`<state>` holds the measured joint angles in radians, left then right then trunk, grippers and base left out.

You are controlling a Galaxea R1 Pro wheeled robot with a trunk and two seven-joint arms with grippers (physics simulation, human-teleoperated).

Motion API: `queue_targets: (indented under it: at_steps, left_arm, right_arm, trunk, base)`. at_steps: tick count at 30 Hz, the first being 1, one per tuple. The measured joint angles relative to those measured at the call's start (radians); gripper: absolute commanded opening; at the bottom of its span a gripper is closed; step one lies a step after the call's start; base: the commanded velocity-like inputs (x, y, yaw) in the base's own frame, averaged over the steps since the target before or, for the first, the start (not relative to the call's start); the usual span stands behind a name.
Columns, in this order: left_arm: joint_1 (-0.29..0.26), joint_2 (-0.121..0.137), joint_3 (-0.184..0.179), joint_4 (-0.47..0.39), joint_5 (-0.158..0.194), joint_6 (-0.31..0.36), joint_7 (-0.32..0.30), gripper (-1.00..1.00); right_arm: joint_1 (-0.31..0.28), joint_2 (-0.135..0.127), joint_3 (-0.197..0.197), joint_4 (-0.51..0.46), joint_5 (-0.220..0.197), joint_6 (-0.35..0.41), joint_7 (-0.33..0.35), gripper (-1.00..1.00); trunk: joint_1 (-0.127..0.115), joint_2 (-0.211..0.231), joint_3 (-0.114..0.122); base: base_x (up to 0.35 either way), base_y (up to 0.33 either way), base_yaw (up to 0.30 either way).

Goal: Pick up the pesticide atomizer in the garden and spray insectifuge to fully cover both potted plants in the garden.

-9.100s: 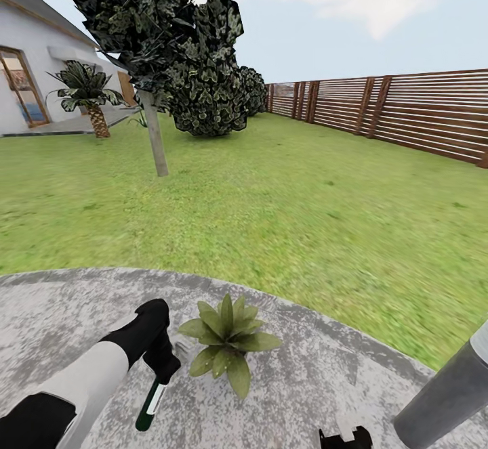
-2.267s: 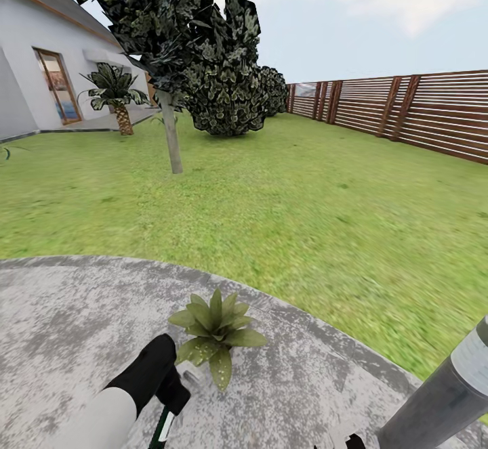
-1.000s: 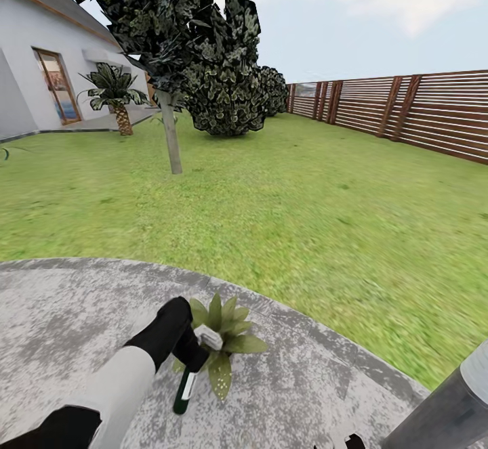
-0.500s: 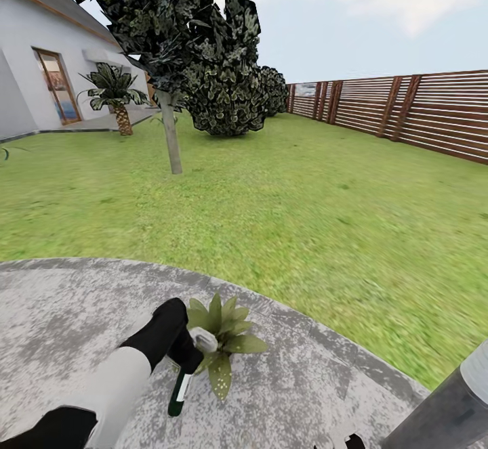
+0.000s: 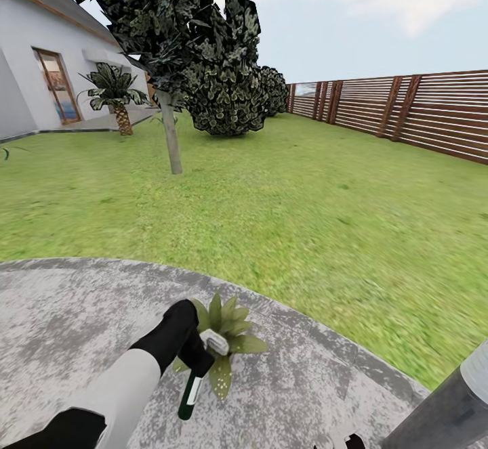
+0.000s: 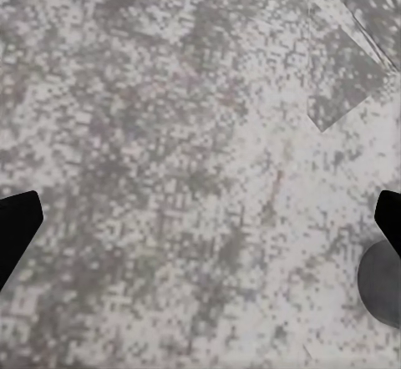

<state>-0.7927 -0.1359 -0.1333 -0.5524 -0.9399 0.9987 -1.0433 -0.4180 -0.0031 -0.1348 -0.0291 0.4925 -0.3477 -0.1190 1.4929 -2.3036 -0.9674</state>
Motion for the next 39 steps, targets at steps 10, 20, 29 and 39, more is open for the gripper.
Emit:
queue_targets:
  at_steps: [10,20,29,39]
  left_arm:
    - [-0.014,-0.017,-0.005,-0.012,0.006,0.002,-0.050,-1.00]
    - [-0.012,0.005,-0.018,-0.016,-0.014,-0.004,-0.124,-1.00]
    - [-0.008,0.072,-0.017,-0.017,-0.007,-0.001,-0.129,-1.00]
    - [-0.101,0.053,-0.014,-0.021,-0.002,0.005,-0.130,-1.00]
  right_arm:
    - [0.000,0.000,0.000,0.000,0.000,0.000,0.000,1.00]
    - [0.000,0.000,0.000,0.000,0.000,0.000,0.000,1.00]
    - [0.000,0.000,0.000,0.000,0.000,0.000,0.000,1.00]
    - [0.000,0.000,0.000,0.000,0.001,0.000,0.000,1.00]
  trunk:
    - [0.000,0.000,0.000]
    - [0.000,0.000,0.000]
    - [0.000,0.000,0.000]
    - [0.000,0.000,0.000]
  base:
    - [0.000,0.000,0.000]
    - [0.000,0.000,0.000]
    - [0.000,0.000,0.000]
    - [0.000,0.000,0.000]
